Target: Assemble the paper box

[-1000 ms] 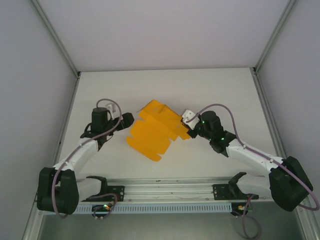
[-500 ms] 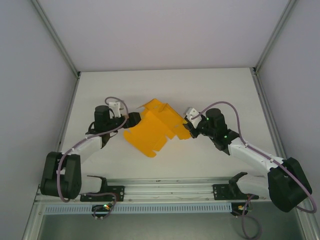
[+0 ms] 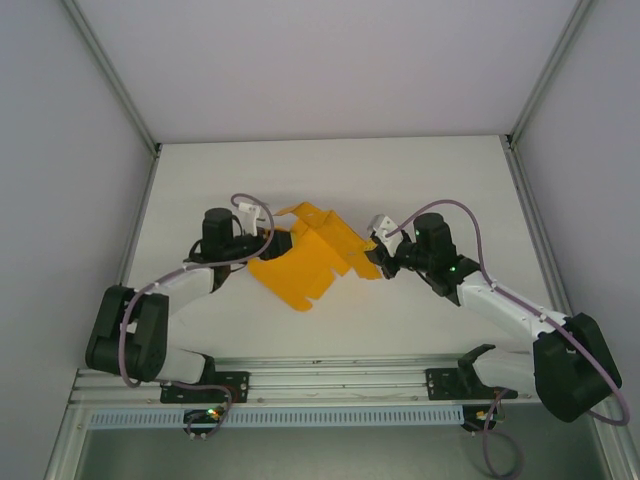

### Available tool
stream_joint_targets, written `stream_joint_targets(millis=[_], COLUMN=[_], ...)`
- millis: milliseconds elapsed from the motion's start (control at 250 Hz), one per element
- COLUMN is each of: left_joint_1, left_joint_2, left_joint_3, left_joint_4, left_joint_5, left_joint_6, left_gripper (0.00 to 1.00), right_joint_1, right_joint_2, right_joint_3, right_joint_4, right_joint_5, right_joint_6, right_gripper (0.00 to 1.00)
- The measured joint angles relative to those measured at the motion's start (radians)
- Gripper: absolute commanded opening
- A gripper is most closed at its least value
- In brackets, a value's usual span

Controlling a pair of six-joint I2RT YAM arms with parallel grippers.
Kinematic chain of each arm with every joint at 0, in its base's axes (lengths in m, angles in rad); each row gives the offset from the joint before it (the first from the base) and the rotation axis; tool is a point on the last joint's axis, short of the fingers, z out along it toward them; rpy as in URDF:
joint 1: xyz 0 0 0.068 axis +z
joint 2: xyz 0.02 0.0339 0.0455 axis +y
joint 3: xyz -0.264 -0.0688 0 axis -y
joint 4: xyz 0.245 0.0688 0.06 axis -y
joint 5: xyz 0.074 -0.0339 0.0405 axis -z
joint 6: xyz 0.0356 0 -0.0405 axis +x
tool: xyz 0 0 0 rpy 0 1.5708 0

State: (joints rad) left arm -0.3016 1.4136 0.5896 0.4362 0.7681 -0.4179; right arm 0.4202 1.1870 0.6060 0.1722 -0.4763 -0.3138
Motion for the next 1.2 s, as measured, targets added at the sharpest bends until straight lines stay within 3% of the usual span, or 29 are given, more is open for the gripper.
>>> stream_joint_targets(millis=[88,240,295,399,463,547,847,1202], left_joint_1=[0.000,0.002,0.002,0.002,0.003,0.012,0.044,0.103], left_joint_2=[0.013,0.043,0.052,0.054,0.040,-0.016,-0.334,-0.199], left_joint_3=[0.000,0.000,0.000,0.000,-0.002,-0.013,-0.095,-0.072], left_joint_4=[0.027,0.079,0.105,0.148,0.146,0.096,-0.154,-0.186], left_joint_5=[0.006,0.007,0.010,0.029,0.029,0.006,-0.176,-0.249], left_joint_6=[-0.006,-0.039,-0.057,-0.093,-0.105,-0.091,0.008,-0.048], left_gripper=[0.48,0.49,0.66,0.86,0.89,1.00,1.00,1.00], right_joint_1=[-0.004,-0.005,-0.005,-0.005,-0.006,-0.016,-0.045,-0.045], right_joint_2=[0.000,0.005,0.006,0.006,0.006,0.003,-0.010,-0.010], right_joint_3=[0.001,0.013,0.014,0.014,0.014,0.014,0.014,0.014], right_joint_4=[-0.009,-0.026,-0.026,-0.027,-0.026,-0.023,-0.021,-0.023], right_joint_5=[-0.020,-0.046,-0.052,-0.051,-0.047,-0.043,-0.049,-0.090], right_joint_6=[0.000,0.000,0.000,0.000,0.001,0.004,0.012,0.027], right_gripper=[0.00,0.00,0.00,0.00,0.00,0.00,0.00,0.00])
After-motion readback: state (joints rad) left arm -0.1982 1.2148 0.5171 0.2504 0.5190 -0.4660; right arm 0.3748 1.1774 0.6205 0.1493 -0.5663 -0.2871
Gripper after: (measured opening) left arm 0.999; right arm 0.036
